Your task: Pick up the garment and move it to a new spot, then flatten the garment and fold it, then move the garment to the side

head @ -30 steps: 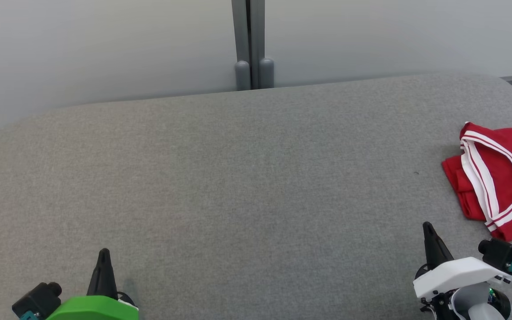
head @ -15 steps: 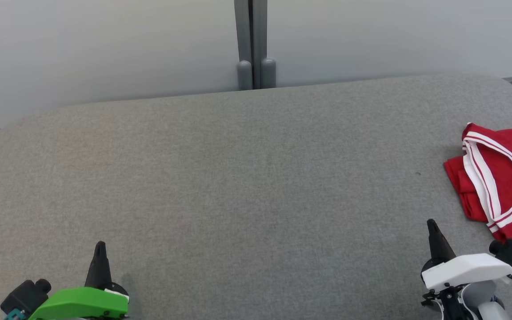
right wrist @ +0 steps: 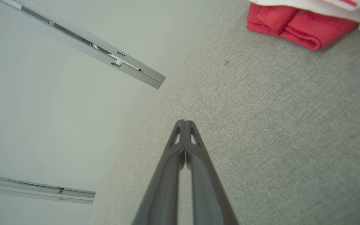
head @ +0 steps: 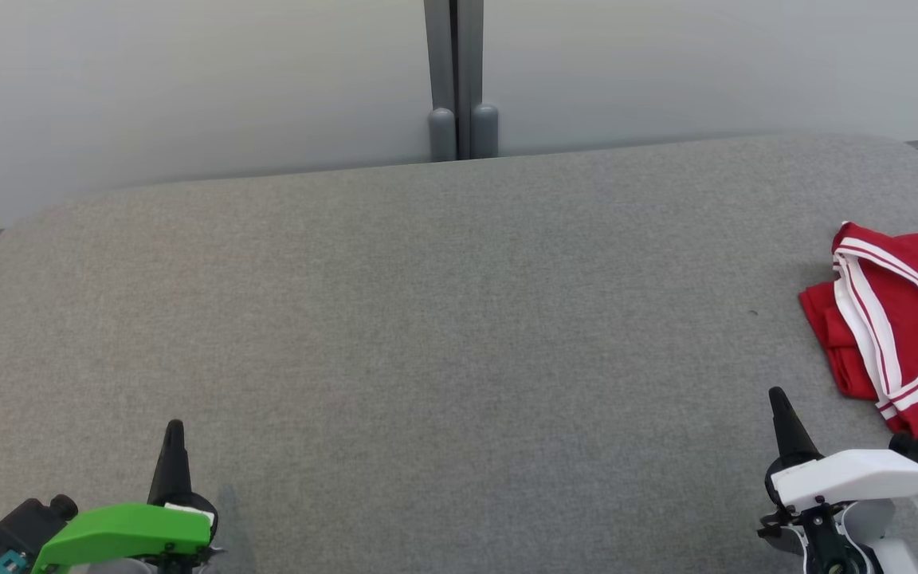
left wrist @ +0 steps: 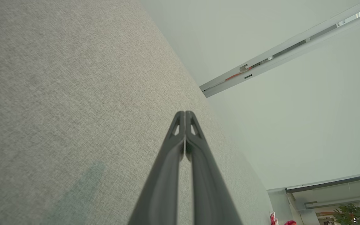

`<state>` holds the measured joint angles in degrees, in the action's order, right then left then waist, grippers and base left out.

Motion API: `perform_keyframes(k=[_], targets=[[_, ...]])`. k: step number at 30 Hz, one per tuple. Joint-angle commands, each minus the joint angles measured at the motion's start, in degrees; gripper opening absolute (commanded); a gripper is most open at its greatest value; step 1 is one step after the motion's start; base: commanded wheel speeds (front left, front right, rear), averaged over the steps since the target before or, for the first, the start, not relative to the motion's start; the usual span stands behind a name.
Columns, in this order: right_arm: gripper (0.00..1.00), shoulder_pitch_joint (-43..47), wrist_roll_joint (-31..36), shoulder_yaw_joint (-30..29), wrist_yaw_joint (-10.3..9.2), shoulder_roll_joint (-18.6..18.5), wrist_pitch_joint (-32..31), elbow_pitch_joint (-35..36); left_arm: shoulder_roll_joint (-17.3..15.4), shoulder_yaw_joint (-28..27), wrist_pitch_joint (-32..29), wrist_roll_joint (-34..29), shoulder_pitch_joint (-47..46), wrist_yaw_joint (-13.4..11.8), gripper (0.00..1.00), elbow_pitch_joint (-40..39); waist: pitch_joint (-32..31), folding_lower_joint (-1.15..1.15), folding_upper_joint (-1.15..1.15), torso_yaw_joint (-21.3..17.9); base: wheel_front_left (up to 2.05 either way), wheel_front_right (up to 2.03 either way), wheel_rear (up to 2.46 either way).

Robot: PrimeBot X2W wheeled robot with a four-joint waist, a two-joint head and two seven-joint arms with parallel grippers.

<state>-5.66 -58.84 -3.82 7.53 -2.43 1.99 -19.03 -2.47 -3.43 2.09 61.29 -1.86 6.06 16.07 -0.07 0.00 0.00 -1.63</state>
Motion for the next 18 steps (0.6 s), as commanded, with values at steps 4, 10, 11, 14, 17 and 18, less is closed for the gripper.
perform_keyframes(k=[4,10,11,14,17,18], targets=[[0.0,-1.29,-3.6,-0.48,-0.03,-0.38,-0.92,1.18,-0.42,-0.52,-0.85,3.36,-1.88,-0.06,0.0,-0.99,0.0,0.0,0.0,0.11,0.0,0.0,0.0],[0.0,-1.32,-7.13,-0.76,-0.04,-0.4,-1.85,1.59,-0.45,-0.87,-1.77,6.64,-2.2,-0.09,0.0,-1.3,0.0,0.0,0.0,0.25,0.0,0.0,0.0],[0.0,-1.33,-7.77,-0.82,-0.04,-0.4,-2.0,1.66,-0.45,-0.94,-1.97,7.21,-2.27,-0.09,0.0,-1.35,0.0,0.0,0.0,0.27,0.0,0.0,0.0],[0.0,-1.36,-9.38,-0.96,-0.04,-0.42,-2.45,1.84,-0.46,-1.09,-2.38,8.78,-2.47,-0.1,0.0,-1.52,0.0,0.0,0.0,0.34,0.0,0.0,0.0],[0.0,-1.38,-10.97,-1.09,-0.04,-0.43,-2.85,2.05,-0.47,-1.24,-2.76,10.21,-2.65,-0.11,0.0,-1.67,0.0,0.0,0.0,0.41,0.0,0.0,0.0],[0.0,-1.39,-11.57,-1.14,-0.04,-0.43,-3.04,2.11,-0.48,-1.29,-2.97,10.73,-2.73,-0.11,0.0,-1.73,0.01,0.0,0.0,0.43,0.0,0.0,0.0]])
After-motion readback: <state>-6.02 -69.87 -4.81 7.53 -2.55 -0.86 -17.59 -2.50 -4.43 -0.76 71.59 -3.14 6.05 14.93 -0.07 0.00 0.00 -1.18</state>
